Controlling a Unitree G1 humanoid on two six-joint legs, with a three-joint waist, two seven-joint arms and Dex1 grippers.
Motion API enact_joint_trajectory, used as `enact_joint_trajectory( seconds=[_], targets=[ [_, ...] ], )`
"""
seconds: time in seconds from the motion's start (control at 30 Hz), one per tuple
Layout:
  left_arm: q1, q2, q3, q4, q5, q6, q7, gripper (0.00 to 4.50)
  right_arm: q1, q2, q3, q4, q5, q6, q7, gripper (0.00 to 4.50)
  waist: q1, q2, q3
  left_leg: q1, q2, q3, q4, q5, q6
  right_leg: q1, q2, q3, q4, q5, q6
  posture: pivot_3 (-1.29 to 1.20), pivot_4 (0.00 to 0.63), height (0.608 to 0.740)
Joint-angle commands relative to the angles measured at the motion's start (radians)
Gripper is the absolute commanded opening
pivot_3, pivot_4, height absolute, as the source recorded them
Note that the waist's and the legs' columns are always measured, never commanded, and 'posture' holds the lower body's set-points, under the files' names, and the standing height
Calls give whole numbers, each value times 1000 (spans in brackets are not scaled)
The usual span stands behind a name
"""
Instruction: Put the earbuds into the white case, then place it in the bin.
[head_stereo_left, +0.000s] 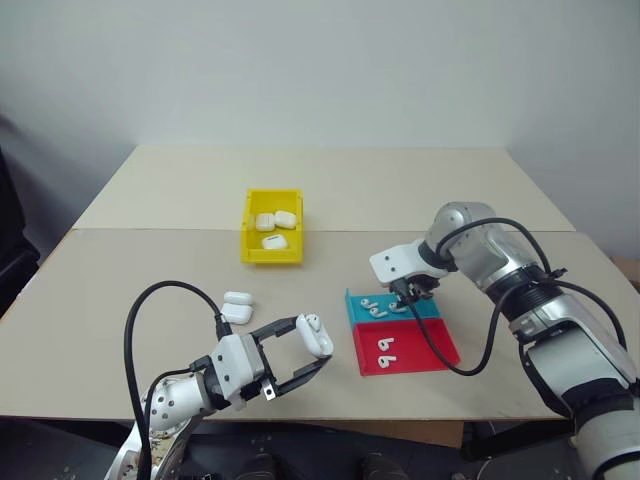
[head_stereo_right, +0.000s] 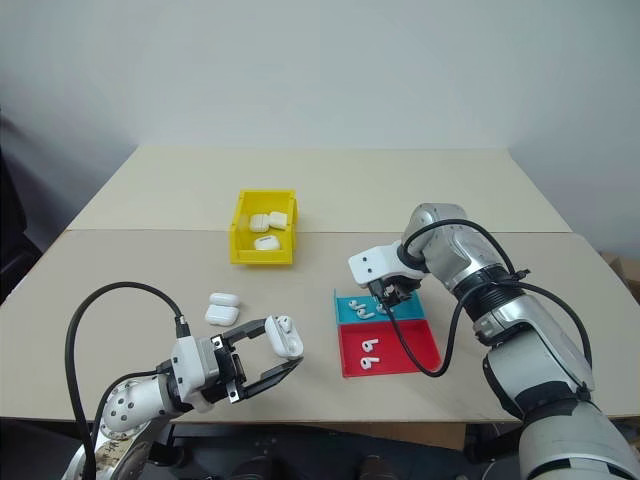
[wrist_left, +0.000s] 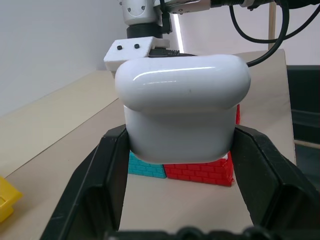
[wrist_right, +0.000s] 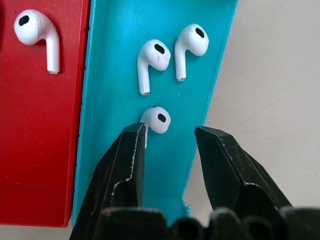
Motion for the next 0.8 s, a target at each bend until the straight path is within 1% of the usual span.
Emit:
enact_joint_trajectory(
  seconds=[0.03, 0.27, 0.8],
  targets=[
    [-8, 2, -2, -15, 4, -18, 6, 2750, -25, 6, -1, -11, -15, 7, 19, 1940, 0, 0, 0, 0, 0, 0, 0, 0, 0, 0, 0, 0, 0, 0, 0, 0, 150, 740],
    [-4, 3, -5, -12, 13, -22, 6, 2750, -7, 29, 9, 9, -40, 7, 5, 1940, -1, 0, 0, 0, 0, 0, 0, 0, 0, 0, 0, 0, 0, 0, 0, 0, 150, 740],
    [-13, -5, -8, -17, 10, -10, 12, 2750, 17, 41, 17, 24, -64, 29, -13, 1940, -1, 0, 0, 0, 0, 0, 0, 0, 0, 0, 0, 0, 0, 1, 1, 0, 150, 740]
  ],
)
